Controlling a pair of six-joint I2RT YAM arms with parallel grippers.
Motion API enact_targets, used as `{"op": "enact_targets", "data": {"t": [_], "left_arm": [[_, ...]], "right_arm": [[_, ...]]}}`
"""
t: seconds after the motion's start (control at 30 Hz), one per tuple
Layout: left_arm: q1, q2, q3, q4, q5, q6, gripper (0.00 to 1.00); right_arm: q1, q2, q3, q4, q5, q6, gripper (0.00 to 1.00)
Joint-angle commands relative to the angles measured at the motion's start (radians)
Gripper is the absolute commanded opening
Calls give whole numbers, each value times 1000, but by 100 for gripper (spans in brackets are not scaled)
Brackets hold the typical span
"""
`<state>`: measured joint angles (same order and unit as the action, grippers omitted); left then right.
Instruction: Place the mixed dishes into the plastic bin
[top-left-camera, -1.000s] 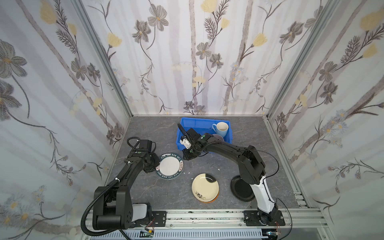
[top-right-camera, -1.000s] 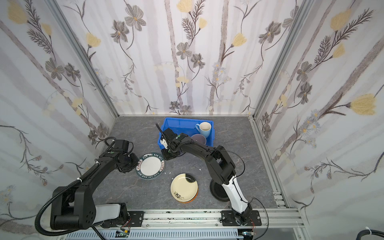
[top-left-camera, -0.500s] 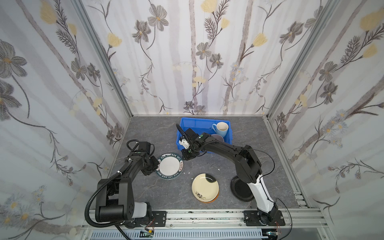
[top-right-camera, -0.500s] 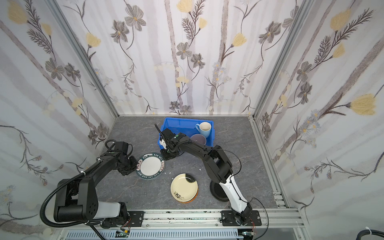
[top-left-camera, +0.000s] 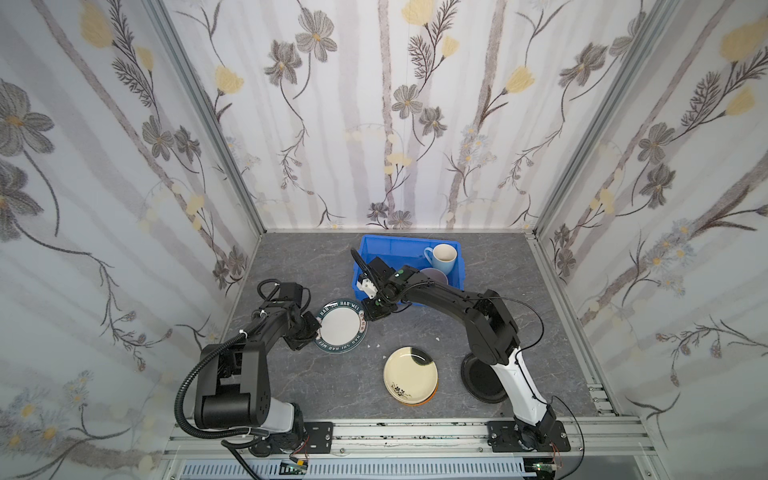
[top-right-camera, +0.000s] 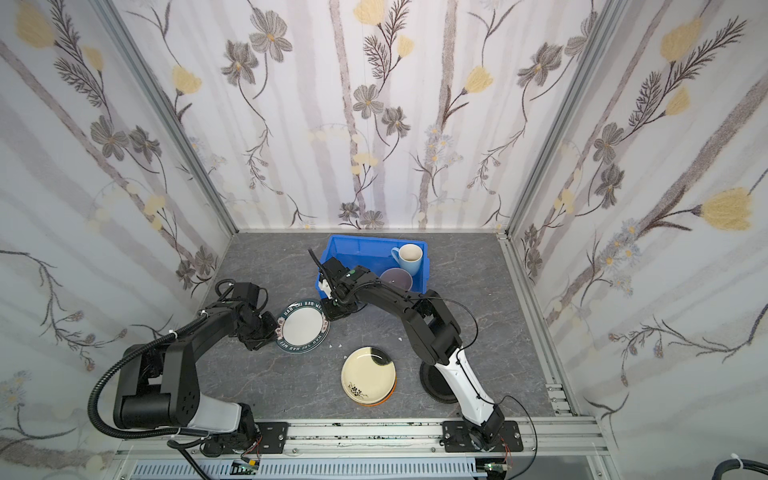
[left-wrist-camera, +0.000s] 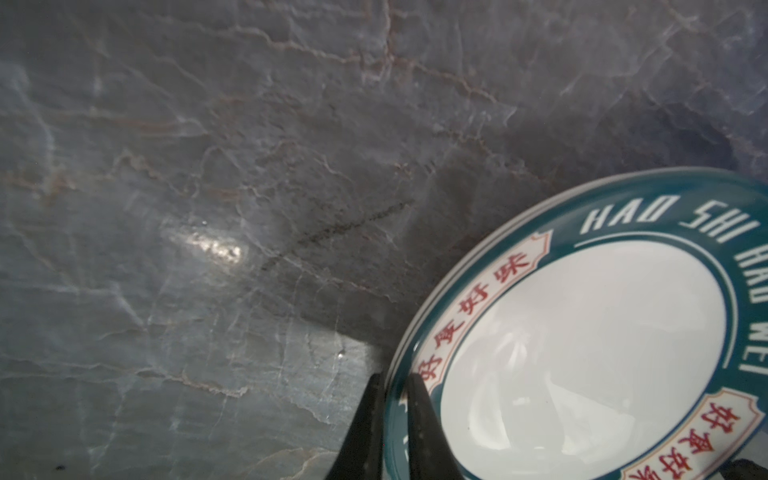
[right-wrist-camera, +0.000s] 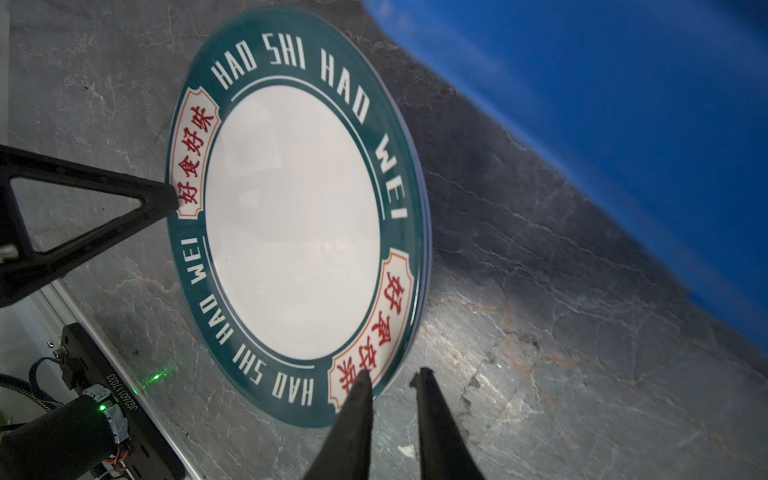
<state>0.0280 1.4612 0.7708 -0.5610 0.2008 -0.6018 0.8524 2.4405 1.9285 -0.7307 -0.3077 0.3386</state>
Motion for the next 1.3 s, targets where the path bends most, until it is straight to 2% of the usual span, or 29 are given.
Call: {"op": "enact_targets", "data": {"t": [0.0,0.5,0.83,0.93,1.27], "left_arm": [[1,7,9,2,-5,8,13],[1,39,28,0,15,21,11],[1,62,38,2,35,30,9],[1,63,41,3,41,32,9],[0,47,36,1,57,38,8]], "right_arm": [[-1,10,18,6,-5,7,21],[-5,67,92,5,-30,6,20],[-4,65,94,2,-24,10,13],[-4,65,93,2,-30,10,8],[-10,64,89,5,-111,23,0]]}}
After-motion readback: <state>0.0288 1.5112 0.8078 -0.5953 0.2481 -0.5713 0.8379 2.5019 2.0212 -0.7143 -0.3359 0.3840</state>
